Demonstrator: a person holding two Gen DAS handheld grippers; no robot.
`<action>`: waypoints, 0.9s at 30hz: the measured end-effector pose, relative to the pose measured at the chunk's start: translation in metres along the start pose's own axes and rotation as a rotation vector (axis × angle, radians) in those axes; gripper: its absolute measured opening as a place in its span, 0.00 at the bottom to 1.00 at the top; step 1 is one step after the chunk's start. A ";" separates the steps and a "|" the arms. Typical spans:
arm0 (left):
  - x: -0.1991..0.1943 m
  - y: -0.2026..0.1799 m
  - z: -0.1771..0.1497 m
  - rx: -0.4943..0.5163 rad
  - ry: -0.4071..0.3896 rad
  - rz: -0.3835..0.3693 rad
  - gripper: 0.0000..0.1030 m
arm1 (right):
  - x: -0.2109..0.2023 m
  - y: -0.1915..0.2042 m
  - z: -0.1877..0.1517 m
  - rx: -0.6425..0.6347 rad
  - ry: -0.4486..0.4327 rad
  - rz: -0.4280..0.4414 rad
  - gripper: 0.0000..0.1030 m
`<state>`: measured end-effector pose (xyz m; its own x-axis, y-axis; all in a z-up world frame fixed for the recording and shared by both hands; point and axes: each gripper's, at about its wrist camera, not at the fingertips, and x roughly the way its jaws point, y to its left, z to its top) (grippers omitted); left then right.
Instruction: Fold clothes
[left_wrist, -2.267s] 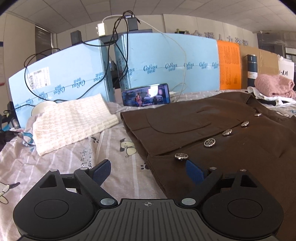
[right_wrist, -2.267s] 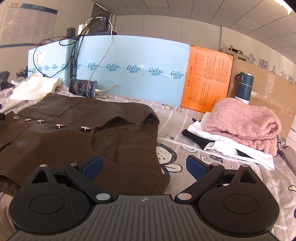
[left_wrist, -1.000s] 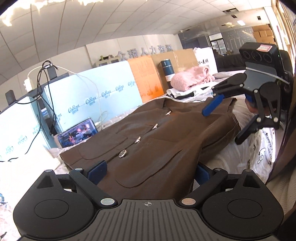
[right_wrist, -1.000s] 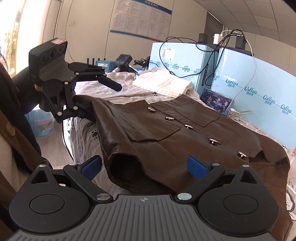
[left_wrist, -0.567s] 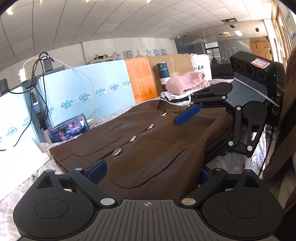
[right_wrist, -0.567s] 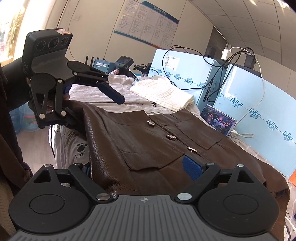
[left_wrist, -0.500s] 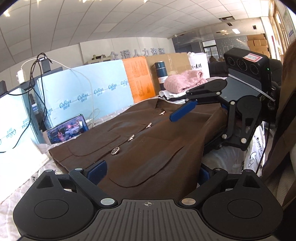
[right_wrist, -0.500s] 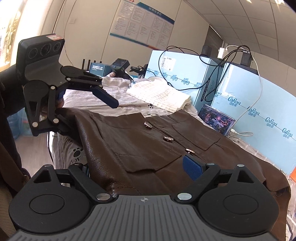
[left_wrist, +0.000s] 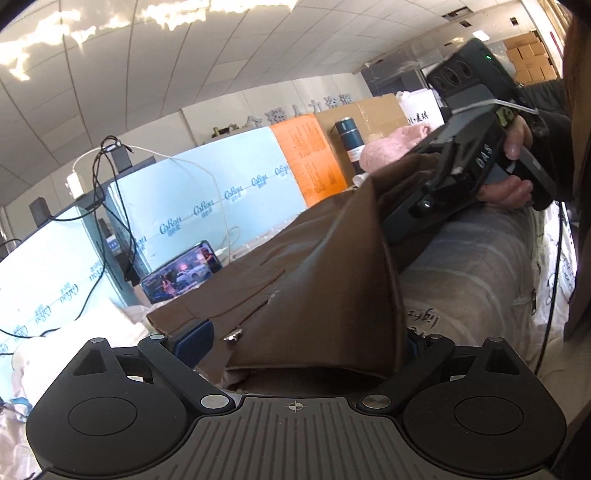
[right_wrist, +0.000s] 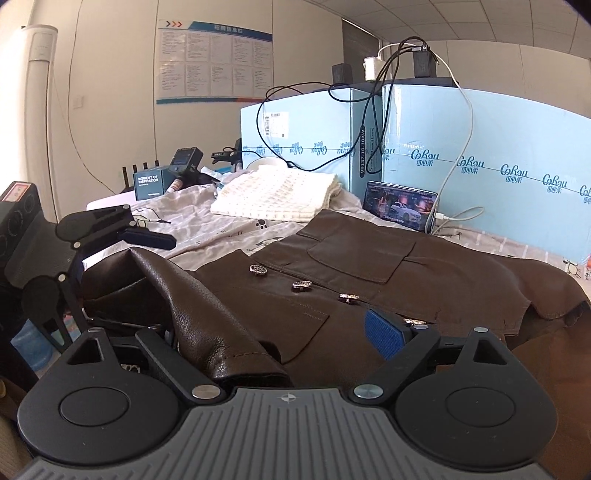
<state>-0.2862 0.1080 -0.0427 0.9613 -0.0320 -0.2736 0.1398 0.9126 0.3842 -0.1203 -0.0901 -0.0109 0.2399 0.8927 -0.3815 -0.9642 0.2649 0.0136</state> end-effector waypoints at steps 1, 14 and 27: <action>0.000 0.006 0.000 -0.037 -0.020 -0.001 0.95 | -0.003 0.002 -0.003 -0.020 0.002 -0.001 0.90; 0.002 0.043 -0.012 -0.324 -0.160 -0.158 0.30 | -0.035 -0.008 -0.046 -0.125 0.135 -0.254 0.91; 0.015 0.049 -0.008 -0.335 -0.153 -0.101 0.82 | -0.062 -0.056 -0.077 -0.333 0.198 -0.734 0.88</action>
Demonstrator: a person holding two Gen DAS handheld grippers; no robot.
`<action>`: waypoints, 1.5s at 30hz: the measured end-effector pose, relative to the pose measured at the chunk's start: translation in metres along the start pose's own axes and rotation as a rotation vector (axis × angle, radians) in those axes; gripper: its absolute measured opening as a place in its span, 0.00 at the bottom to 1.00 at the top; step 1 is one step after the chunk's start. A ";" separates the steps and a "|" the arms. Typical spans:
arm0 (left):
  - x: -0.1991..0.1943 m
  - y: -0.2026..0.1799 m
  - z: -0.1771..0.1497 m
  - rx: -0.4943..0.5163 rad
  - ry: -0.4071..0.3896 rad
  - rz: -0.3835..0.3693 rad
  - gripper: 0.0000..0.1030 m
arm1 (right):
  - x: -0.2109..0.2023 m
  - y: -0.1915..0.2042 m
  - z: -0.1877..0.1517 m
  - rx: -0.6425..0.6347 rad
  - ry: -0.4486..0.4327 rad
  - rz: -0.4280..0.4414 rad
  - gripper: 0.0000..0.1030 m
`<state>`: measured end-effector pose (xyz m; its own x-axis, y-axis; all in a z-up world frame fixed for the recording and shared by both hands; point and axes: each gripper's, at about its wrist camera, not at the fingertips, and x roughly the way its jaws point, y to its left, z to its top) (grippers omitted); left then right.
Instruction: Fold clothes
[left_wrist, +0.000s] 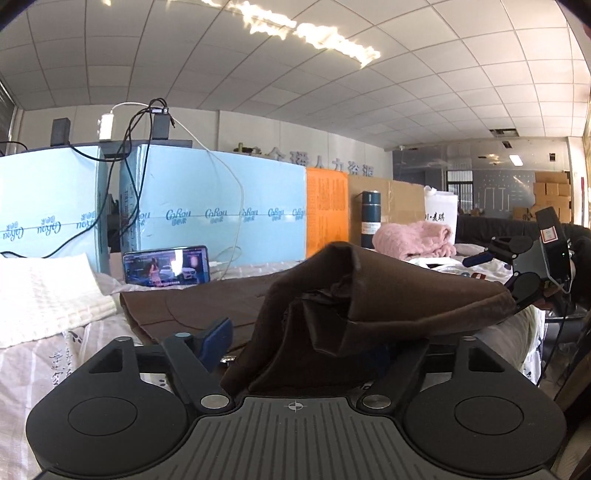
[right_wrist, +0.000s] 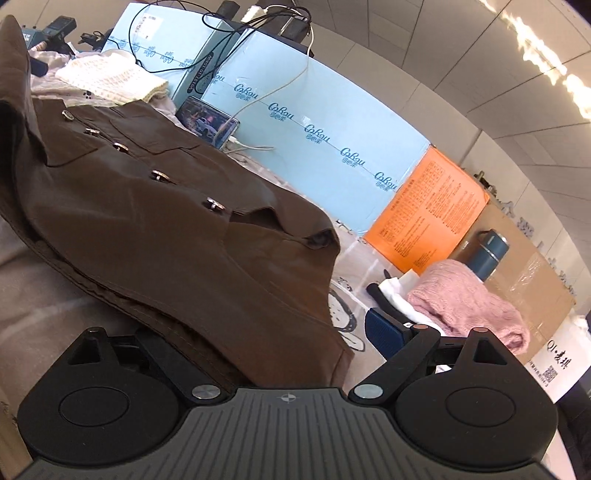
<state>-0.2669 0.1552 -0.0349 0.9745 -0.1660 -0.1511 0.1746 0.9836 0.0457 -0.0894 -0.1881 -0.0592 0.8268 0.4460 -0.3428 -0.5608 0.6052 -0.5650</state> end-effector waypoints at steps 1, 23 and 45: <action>0.000 -0.002 0.001 0.022 -0.003 0.006 0.82 | 0.001 0.000 -0.001 -0.014 -0.009 -0.005 0.88; -0.048 -0.009 -0.021 -0.211 -0.169 -0.120 0.11 | -0.052 0.006 0.021 -0.062 -0.052 0.109 0.04; 0.050 0.084 0.042 -0.430 -0.124 0.134 0.11 | 0.068 -0.102 0.082 0.245 -0.137 0.455 0.04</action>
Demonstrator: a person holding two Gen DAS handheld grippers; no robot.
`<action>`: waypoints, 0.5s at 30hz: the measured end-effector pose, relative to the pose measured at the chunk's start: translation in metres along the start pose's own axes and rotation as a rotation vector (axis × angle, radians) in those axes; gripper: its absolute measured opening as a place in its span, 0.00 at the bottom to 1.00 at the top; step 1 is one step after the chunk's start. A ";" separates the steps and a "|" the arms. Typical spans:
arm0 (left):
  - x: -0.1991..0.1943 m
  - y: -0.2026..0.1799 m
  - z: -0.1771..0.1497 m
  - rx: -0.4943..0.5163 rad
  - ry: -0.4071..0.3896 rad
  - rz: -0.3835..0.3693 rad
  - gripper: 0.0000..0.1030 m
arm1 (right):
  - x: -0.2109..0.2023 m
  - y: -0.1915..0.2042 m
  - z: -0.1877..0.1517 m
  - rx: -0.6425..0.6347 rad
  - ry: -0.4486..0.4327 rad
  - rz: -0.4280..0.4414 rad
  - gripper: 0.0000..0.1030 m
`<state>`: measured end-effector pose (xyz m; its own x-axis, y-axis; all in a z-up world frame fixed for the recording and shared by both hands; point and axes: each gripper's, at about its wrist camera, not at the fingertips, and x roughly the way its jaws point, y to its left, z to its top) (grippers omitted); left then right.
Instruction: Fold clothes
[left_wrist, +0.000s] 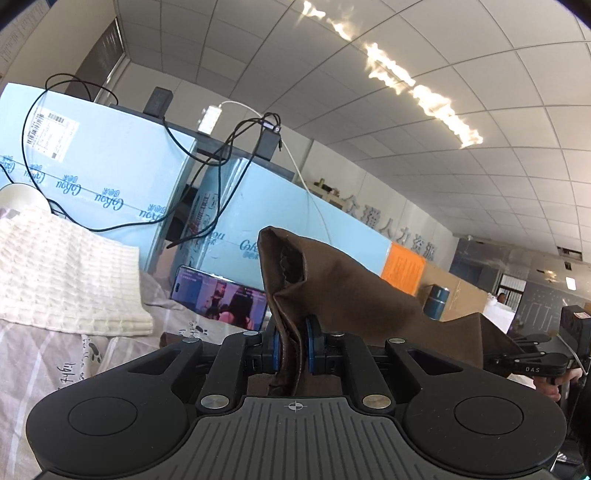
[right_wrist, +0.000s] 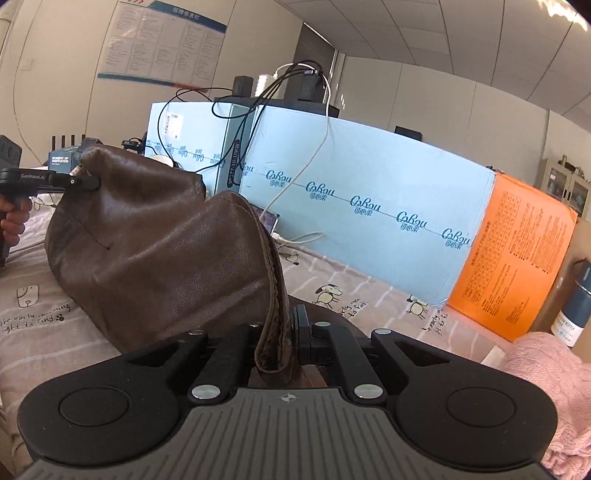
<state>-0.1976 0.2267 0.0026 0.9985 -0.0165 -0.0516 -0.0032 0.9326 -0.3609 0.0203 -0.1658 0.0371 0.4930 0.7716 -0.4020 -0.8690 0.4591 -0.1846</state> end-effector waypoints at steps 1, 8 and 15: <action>0.009 0.004 0.002 -0.002 0.014 0.007 0.11 | 0.009 -0.004 -0.001 0.013 0.013 0.005 0.04; 0.057 0.044 -0.003 -0.101 0.155 0.107 0.11 | 0.048 -0.043 -0.028 0.227 0.045 -0.020 0.23; 0.070 0.080 -0.016 -0.303 0.278 0.156 0.20 | 0.058 -0.068 -0.051 0.488 -0.002 -0.070 0.43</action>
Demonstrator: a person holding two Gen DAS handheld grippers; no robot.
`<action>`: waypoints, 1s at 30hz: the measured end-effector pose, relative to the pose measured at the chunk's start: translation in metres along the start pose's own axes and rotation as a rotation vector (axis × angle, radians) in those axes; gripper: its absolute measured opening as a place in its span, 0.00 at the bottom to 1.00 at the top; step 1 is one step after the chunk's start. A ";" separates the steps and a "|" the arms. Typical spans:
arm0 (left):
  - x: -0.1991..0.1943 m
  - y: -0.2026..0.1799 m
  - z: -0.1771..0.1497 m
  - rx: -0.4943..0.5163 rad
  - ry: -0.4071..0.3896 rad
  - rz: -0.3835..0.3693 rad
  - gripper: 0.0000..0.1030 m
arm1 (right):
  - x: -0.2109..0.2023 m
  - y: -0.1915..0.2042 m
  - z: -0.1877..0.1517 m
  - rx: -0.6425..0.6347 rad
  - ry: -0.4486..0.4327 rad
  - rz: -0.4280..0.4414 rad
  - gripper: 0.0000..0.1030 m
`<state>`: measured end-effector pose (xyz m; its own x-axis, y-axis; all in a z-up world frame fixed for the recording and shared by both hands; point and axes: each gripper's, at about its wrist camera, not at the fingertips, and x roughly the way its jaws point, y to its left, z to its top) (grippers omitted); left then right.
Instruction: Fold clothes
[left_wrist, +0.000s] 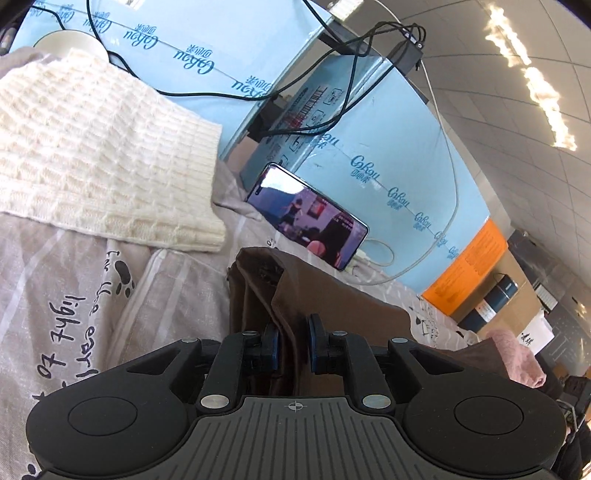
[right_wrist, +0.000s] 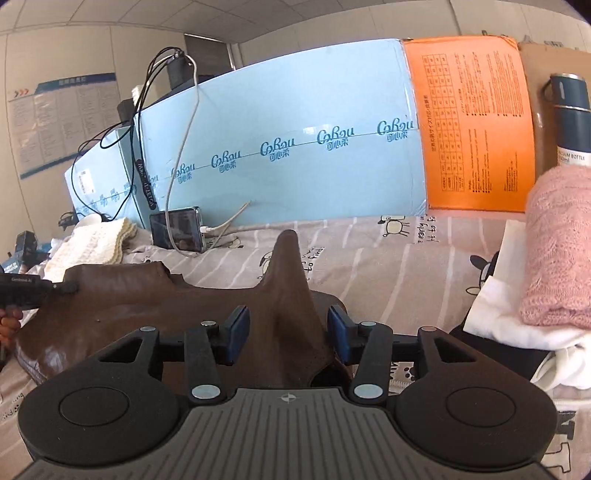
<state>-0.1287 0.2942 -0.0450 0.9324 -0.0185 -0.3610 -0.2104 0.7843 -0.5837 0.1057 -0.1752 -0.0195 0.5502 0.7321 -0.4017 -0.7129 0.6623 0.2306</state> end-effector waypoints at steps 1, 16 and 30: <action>0.000 0.000 0.000 0.000 -0.001 -0.007 0.23 | 0.001 0.000 0.000 0.013 0.001 -0.024 0.43; 0.024 -0.012 0.009 0.094 0.021 0.095 0.15 | 0.010 -0.008 -0.005 0.215 0.001 -0.181 0.25; 0.018 -0.015 0.010 0.172 -0.007 0.326 0.85 | 0.024 -0.010 -0.009 0.186 0.058 -0.312 0.72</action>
<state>-0.1060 0.2880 -0.0353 0.8265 0.2533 -0.5028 -0.4450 0.8409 -0.3078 0.1217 -0.1656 -0.0393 0.6993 0.4840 -0.5260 -0.4207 0.8736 0.2445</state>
